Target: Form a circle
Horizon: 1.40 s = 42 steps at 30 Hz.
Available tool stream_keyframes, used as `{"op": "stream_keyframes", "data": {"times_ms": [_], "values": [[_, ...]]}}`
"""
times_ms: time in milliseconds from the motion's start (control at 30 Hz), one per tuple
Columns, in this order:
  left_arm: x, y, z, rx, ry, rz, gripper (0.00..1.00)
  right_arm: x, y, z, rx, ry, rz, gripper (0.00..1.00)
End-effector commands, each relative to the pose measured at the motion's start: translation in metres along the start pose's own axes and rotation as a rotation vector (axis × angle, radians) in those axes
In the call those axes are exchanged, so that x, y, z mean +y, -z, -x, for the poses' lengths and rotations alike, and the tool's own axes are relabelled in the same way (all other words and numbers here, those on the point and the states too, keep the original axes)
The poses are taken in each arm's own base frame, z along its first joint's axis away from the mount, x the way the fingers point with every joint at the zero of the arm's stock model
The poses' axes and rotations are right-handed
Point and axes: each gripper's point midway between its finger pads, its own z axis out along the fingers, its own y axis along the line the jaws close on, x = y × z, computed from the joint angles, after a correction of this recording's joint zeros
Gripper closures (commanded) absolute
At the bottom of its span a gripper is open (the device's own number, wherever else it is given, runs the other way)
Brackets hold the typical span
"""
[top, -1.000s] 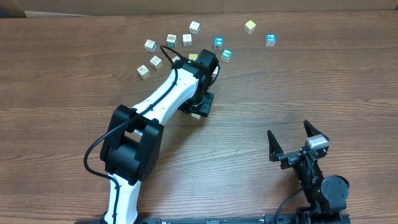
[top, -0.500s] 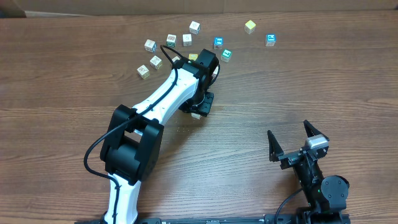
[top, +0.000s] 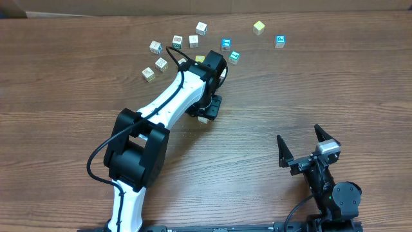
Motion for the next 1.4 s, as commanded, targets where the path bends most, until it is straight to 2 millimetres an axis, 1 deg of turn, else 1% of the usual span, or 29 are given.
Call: {"op": "stream_keyframes", "data": {"times_ms": [0,333,400,467,500,567,667,700,733,833,900,967,1367], "values": [[-0.0015,-0.0111,-0.0056,0.028,-0.006,0.007,0.54,-0.0002,0.0,-0.0016,-0.004,-0.005,0.0,0.0],[-0.0015,-0.0111,-0.0054,0.028,0.002,0.007,0.55,-0.0002,0.0,-0.0016,-0.004,-0.005,0.0,0.0],[-0.0016,-0.0111,-0.0054,0.028,0.001,0.006,0.52,-0.0002,0.0,-0.0016,-0.004,-0.005,0.0,0.0],[-0.0017,-0.0111,-0.0054,0.028,0.001,0.006,0.45,-0.0002,0.0,-0.0016,-0.004,-0.005,0.0,0.0],[-0.0017,-0.0112,-0.0052,0.027,0.001,0.006,0.45,-0.0002,0.0,-0.0016,-0.004,-0.005,0.0,0.0],[-0.0018,-0.0112,-0.0049,0.026,0.001,0.005,0.57,-0.0002,0.0,-0.0016,-0.004,-0.005,0.0,0.0],[-0.0019,-0.0112,-0.0046,0.025,0.001,0.005,0.66,-0.0002,0.0,-0.0016,-0.004,-0.005,0.0,0.0],[-0.002,-0.0112,-0.0042,0.023,0.0,0.005,0.63,-0.0002,0.0,-0.0016,-0.004,-0.005,0.0,0.0],[-0.002,-0.0112,-0.004,0.022,0.0,0.005,0.58,-0.0002,0.0,-0.0016,-0.004,-0.005,0.0,0.0],[-0.002,-0.0112,-0.004,0.022,0.0,0.005,0.53,-0.0002,0.0,-0.0016,-0.004,-0.005,0.0,0.0],[-0.0019,-0.0112,-0.0041,0.023,0.001,0.005,0.46,-0.0002,0.0,-0.0016,-0.004,-0.005,0.0,0.0],[-0.0019,-0.0112,-0.0041,0.023,0.001,0.005,0.44,-0.0002,0.0,-0.0016,-0.004,-0.005,0.0,0.0],[-0.0019,-0.0112,-0.0039,0.021,0.001,0.005,0.44,-0.0002,0.0,-0.0016,-0.004,-0.005,0.0,0.0]]}}
